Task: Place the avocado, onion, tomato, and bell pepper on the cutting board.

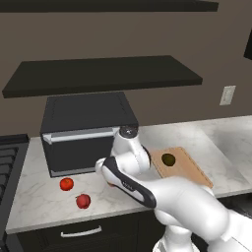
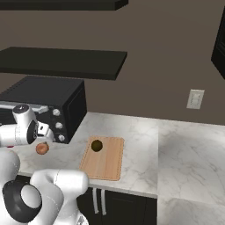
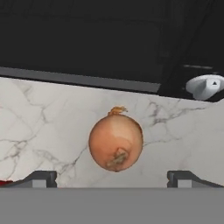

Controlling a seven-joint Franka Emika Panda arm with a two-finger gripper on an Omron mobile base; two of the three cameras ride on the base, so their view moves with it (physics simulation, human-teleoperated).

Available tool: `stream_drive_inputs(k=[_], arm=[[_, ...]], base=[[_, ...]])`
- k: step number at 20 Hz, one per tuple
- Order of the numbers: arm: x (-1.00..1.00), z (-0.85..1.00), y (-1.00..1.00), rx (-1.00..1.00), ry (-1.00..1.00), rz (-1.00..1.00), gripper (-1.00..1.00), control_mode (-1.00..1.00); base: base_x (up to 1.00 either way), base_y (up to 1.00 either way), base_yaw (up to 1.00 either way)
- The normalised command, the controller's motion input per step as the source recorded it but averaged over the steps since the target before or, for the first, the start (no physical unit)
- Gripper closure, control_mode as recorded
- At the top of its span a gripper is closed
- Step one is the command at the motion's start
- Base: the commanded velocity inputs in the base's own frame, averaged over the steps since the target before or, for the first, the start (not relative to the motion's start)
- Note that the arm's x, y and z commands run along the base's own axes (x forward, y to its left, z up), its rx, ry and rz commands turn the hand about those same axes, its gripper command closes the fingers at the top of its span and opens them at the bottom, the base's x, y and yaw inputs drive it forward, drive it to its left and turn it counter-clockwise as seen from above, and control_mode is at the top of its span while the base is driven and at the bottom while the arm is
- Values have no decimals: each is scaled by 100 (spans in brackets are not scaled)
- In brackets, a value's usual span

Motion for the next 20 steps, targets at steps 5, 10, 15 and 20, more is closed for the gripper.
stream_drive_inputs(k=[5,10,15,20], arm=[[1,-22,3,0,1,0,-100,-100],[3,-24,5,0,1,0,-100,-100],[13,-20,4,0,0,0,-100,-100],[17,-15,2,0,0,0,-100,-100]], base=[[0,0,0],[0,0,0],[0,0,0],[0,0,0]])
